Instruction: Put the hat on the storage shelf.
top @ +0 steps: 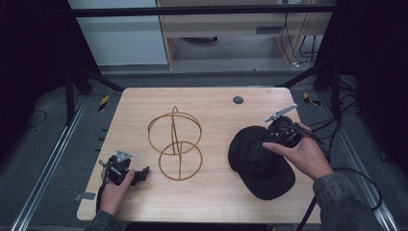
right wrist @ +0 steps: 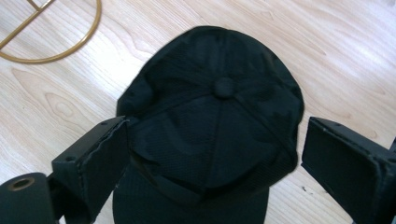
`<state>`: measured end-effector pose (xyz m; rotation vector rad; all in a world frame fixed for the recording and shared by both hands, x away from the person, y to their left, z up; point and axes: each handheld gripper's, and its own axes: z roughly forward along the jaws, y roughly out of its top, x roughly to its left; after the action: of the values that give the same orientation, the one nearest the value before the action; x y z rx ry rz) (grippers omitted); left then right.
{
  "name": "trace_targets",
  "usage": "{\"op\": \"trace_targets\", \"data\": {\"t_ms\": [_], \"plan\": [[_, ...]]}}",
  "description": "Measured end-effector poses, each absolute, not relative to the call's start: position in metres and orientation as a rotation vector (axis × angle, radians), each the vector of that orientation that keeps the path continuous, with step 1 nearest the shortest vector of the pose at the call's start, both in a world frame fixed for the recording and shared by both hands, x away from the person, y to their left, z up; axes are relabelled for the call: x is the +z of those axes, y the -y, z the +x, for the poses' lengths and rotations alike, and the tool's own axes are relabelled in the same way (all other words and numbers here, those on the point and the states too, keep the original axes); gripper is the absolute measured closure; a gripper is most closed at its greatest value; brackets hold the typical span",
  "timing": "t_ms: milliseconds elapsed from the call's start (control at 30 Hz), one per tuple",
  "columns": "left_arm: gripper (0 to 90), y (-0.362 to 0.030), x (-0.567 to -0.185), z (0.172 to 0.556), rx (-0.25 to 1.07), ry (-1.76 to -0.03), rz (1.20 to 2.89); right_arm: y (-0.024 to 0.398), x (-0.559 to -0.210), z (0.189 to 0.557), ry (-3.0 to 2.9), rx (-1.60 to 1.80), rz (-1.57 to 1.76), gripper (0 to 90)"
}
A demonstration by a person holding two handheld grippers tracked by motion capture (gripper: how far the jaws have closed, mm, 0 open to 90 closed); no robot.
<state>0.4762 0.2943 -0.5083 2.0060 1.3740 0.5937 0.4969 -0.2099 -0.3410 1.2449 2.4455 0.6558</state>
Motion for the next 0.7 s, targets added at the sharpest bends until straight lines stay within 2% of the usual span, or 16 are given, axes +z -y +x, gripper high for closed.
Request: {"op": "trace_targets", "data": {"t_ms": [467, 700], "plan": [[0.0, -0.294, -0.508, 0.476, 0.593, -1.371, 2.013, 0.21, -0.333, 0.521, -2.517, 0.591, 1.267, 9.2], [0.0, -0.293, -0.508, 0.476, 0.591, -1.363, 2.019, 0.206, -0.341, 0.536, -2.547, 0.563, 1.279, 16.8]]}}
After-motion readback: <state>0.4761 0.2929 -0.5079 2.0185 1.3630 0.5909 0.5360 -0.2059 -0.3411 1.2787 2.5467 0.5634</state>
